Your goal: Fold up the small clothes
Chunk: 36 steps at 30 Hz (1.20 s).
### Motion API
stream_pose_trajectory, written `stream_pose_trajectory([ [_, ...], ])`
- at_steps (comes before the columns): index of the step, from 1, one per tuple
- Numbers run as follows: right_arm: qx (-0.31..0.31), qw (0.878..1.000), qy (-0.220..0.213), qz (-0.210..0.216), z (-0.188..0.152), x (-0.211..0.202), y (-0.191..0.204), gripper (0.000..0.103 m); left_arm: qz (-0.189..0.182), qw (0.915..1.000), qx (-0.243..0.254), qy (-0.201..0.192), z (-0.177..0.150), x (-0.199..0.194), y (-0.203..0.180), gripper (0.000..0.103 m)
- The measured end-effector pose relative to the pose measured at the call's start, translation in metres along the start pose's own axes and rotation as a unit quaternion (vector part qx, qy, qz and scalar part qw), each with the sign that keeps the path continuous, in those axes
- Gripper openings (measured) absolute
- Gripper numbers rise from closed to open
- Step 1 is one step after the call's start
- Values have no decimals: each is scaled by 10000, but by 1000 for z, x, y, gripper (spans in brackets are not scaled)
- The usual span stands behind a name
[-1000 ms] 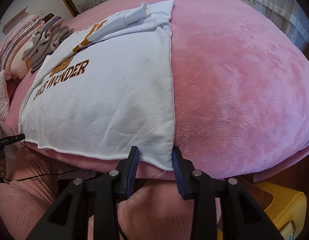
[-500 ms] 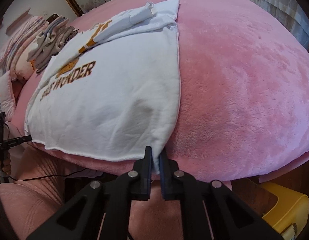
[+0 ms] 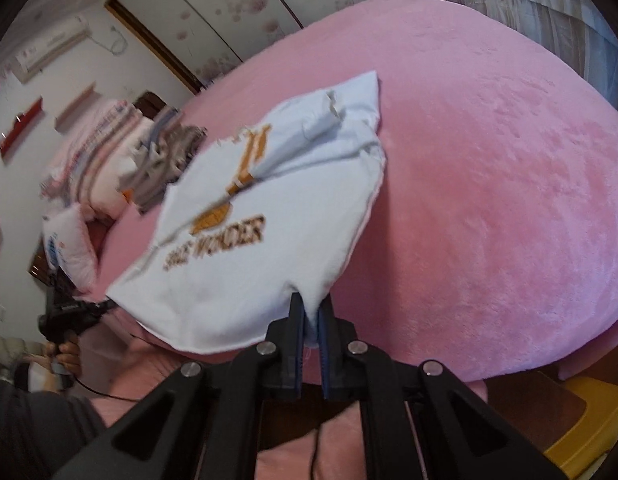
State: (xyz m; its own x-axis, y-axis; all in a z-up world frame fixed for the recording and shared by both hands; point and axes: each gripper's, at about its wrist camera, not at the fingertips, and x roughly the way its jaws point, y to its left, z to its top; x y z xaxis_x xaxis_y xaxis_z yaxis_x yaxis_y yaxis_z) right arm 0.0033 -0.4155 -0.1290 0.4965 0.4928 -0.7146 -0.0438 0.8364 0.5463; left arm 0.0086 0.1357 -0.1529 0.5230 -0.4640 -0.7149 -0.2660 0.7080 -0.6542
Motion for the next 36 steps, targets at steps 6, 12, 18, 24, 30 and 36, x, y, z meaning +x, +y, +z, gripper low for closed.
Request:
stream_pose_trajectory([
  [6, 0, 9978, -504, 442, 56, -5, 19, 6, -441, 9969, -467, -462, 48, -1, -27, 6],
  [12, 40, 9960, -863, 239, 133, 18, 22, 6, -261, 9915, -1021, -765, 127, 39, -47, 6],
  [18, 335, 9964, -784, -5, 190, 73, -1, 6, 167, 9906, -1169, -692, 198, 97, -57, 6],
  [24, 571, 9963, -640, -113, 219, 122, -20, 6, 613, 9916, -1040, -465, 239, 147, -56, 6],
  [30, 756, 9955, -572, -96, 236, 150, -34, 6, 621, 9904, -1183, -342, 254, 173, -44, 7],
  [36, 1112, 9931, -189, -330, 241, 178, -48, 13, 662, 9918, -926, -578, 255, 175, -52, 67],
])
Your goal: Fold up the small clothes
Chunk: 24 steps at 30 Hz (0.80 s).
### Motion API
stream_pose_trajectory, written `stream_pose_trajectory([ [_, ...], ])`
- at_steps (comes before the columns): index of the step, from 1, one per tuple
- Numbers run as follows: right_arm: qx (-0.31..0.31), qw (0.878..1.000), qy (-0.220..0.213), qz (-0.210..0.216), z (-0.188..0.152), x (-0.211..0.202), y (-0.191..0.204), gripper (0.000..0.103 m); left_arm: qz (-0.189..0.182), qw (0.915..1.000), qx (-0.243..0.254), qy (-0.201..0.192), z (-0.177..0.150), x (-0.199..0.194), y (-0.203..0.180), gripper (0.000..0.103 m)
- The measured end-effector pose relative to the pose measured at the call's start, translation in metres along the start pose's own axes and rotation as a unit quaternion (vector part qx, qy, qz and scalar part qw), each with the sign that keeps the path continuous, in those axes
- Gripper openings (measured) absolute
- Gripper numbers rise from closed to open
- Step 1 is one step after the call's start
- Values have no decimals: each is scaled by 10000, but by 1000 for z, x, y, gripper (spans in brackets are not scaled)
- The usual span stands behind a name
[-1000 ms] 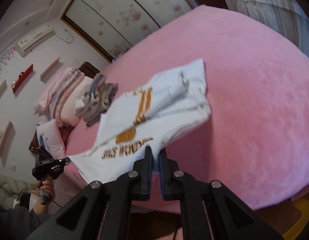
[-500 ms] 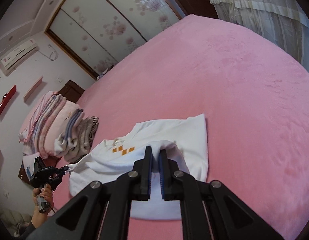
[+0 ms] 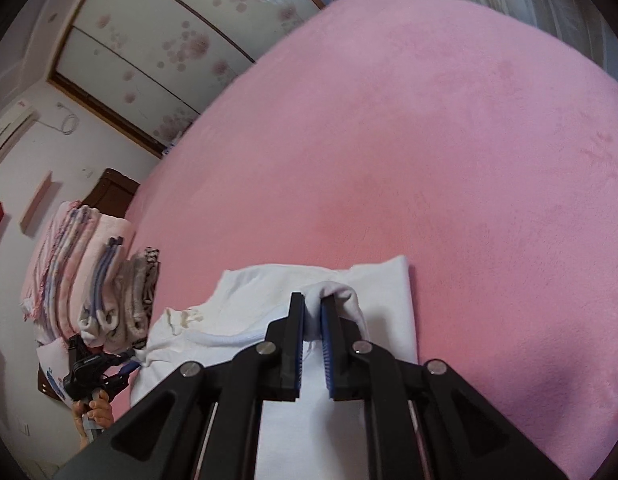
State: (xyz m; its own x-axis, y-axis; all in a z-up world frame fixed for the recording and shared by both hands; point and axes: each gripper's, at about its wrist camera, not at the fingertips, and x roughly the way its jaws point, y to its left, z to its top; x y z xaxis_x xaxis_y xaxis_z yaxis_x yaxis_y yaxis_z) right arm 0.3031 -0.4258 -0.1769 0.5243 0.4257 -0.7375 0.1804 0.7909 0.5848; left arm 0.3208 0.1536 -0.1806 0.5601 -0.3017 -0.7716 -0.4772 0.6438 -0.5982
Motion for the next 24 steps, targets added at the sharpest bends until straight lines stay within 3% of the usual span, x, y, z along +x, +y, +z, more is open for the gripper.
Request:
stream_pose_trajectory([
  [4, 248, 9990, -375, 52, 0, -10, -5, 43, 79, 9967, 539, -598, -9, -20, -20, 69],
  [8, 451, 9957, -792, 133, 7, -29, -10, 45, 472, 9902, 942, -912, -12, -30, -40, 69],
  [13, -299, 9949, -916, -291, 5, -41, 20, 45, 773, 9788, 1463, -1204, -20, -38, -71, 69],
  [17, -1006, 9907, -814, -424, -9, -38, 55, 45, 954, 9627, 2179, -1290, -40, -43, -90, 69],
  [21, -1635, 9839, -529, -480, -33, -18, 88, 45, 1174, 9364, 3089, -1181, -76, -26, -118, 69],
  [24, -1970, 9788, -314, -461, -53, 0, 106, 39, 1233, 9205, 3572, -996, -105, -9, -128, 69],
])
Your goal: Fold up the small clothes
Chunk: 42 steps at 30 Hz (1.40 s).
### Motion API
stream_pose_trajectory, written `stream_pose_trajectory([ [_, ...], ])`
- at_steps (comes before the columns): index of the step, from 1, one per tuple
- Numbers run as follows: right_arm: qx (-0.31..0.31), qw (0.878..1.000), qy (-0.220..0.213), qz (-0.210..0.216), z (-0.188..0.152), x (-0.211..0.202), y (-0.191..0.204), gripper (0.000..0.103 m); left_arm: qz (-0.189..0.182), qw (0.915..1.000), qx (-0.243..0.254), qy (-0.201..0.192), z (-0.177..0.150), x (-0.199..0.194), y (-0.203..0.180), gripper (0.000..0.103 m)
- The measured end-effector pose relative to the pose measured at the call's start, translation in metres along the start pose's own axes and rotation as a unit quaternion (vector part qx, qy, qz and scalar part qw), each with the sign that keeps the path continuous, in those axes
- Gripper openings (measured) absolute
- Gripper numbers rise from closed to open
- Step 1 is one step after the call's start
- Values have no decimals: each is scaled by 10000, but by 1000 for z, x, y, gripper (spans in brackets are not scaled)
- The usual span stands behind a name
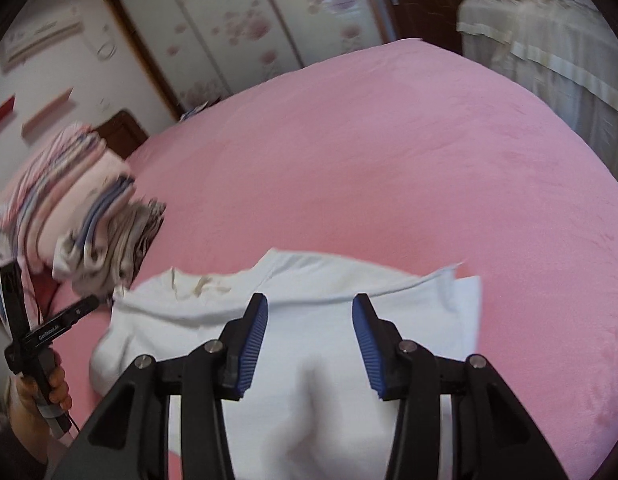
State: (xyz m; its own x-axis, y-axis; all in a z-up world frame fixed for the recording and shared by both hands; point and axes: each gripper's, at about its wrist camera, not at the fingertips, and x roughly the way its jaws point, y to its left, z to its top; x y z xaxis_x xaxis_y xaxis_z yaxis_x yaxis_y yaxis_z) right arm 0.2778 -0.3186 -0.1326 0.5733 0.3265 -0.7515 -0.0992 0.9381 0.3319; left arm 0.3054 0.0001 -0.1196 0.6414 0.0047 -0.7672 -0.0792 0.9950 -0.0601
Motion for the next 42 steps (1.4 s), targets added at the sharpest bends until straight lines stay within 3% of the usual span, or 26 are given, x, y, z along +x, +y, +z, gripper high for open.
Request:
stream_pose_trajectory([
  [4, -469, 9982, 317, 172, -16, 31, 40, 18, -224, 9986, 381, 294, -14, 20, -36, 69],
  [6, -609, 9967, 481, 251, -23, 45, 55, 14, -322, 9973, 465, 468, -19, 32, -50, 69],
  [13, -725, 9940, 755, 322, -21, 96, 81, 13, -293, 9968, 225, 707, -11, 74, -65, 69],
  [19, -304, 9976, 618, 88, 7, 118, 61, 9, -176, 9957, -186, 891, 12, 110, -56, 69],
  [25, 44, 9984, 557, 34, 20, 117, 36, 9, -67, 9965, -50, 835, 21, 107, -56, 69],
  [29, -148, 9990, 339, 249, 22, 90, 44, 9, -88, 9988, -82, 469, 22, 73, -49, 69],
  [32, -508, 9972, 410, 364, 18, 84, 58, 9, 70, 9995, -38, 311, 19, 57, -36, 69],
  [36, -948, 9935, 623, 96, 7, 91, 61, 9, 581, 9970, -72, 514, 8, 64, 0, 69],
  [42, -618, 9948, 662, -470, 2, 85, 5, 9, 907, 9911, -549, 808, -9, 81, 53, 69],
])
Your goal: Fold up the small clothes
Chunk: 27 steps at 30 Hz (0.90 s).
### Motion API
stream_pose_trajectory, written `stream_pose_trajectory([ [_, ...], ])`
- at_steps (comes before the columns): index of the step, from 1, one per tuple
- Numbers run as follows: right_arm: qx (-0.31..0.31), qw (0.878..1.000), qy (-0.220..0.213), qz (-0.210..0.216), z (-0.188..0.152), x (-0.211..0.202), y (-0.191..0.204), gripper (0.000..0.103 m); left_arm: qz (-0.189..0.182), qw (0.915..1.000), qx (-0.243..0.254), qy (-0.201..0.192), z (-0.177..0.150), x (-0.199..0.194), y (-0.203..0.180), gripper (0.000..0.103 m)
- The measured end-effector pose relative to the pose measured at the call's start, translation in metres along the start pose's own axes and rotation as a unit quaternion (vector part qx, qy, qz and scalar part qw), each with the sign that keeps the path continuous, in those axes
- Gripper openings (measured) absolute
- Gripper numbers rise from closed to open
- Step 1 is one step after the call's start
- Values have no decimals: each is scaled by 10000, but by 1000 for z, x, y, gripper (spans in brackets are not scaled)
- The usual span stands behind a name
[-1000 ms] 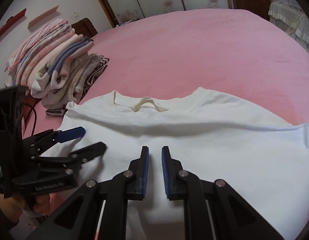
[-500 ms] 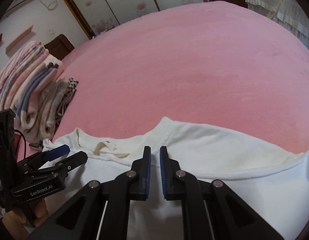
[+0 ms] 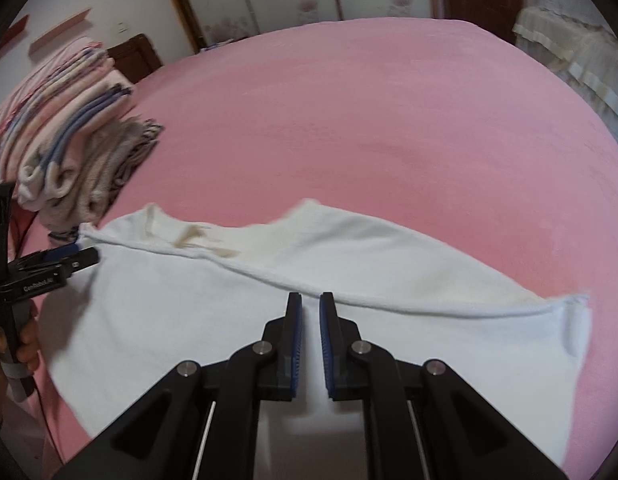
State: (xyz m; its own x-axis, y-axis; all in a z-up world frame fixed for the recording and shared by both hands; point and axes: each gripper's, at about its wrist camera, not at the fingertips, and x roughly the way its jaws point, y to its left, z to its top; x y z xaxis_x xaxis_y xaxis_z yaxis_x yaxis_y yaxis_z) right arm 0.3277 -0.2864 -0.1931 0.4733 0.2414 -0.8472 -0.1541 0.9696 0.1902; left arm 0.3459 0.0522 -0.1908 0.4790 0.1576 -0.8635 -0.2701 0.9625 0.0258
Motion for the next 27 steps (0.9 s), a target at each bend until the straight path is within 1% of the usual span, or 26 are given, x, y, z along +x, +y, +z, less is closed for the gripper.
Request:
stream_pose_trajectory([
  [2, 186, 9993, -18, -325, -6, -8, -31, 8, 109, 9999, -55, -39, -1, 2, 7, 69],
  [3, 290, 9987, -30, -426, -8, -12, -46, 3, 134, 9999, -70, -53, -1, 4, 10, 69],
  [4, 394, 9980, -32, -490, -11, -16, -60, 0, 186, 9998, -88, -79, -2, 5, 13, 69],
  [6, 636, 9962, -73, -592, -18, -25, -88, 0, 327, 9993, -121, -93, -1, 8, 18, 69],
  [7, 690, 9952, -101, -680, -21, -30, -97, 0, 347, 9993, -136, -94, -1, 9, 20, 71],
  [8, 738, 9946, -126, -721, -24, -34, -105, 0, 376, 9991, -162, -74, -2, 11, 24, 71],
  [9, 816, 9946, -139, -622, -27, -37, -110, 0, 391, 9990, -191, -73, -3, 11, 26, 71],
  [11, 895, 9942, -140, -586, -27, -40, -109, 0, 456, 9987, -223, -76, -5, 9, 30, 71],
  [12, 903, 9939, -168, -614, -27, -43, -106, 0, 557, 9982, -212, -102, -6, 5, 31, 71],
  [14, 985, 9933, -266, -543, -24, -54, -96, 0, 619, 9978, -196, -125, -10, -9, 34, 71],
  [17, 1007, 9935, -489, -218, -20, -77, -66, 1, 425, 9978, -185, -464, -17, -53, 26, 71],
  [19, 787, 9953, -570, 24, -21, -90, -30, 1, 244, 9971, -124, -714, -27, -85, 13, 71],
  [23, 194, 9963, -501, 668, -32, -94, 57, 1, -86, 9962, 20, -866, -61, -134, -21, 71],
  [25, -85, 9955, -466, 817, -40, -94, 93, 1, -95, 9957, 83, -915, -72, -144, -38, 71],
  [27, -324, 9942, -478, 905, -51, -92, 124, 1, -16, 9949, 170, -993, -89, -150, -48, 71],
])
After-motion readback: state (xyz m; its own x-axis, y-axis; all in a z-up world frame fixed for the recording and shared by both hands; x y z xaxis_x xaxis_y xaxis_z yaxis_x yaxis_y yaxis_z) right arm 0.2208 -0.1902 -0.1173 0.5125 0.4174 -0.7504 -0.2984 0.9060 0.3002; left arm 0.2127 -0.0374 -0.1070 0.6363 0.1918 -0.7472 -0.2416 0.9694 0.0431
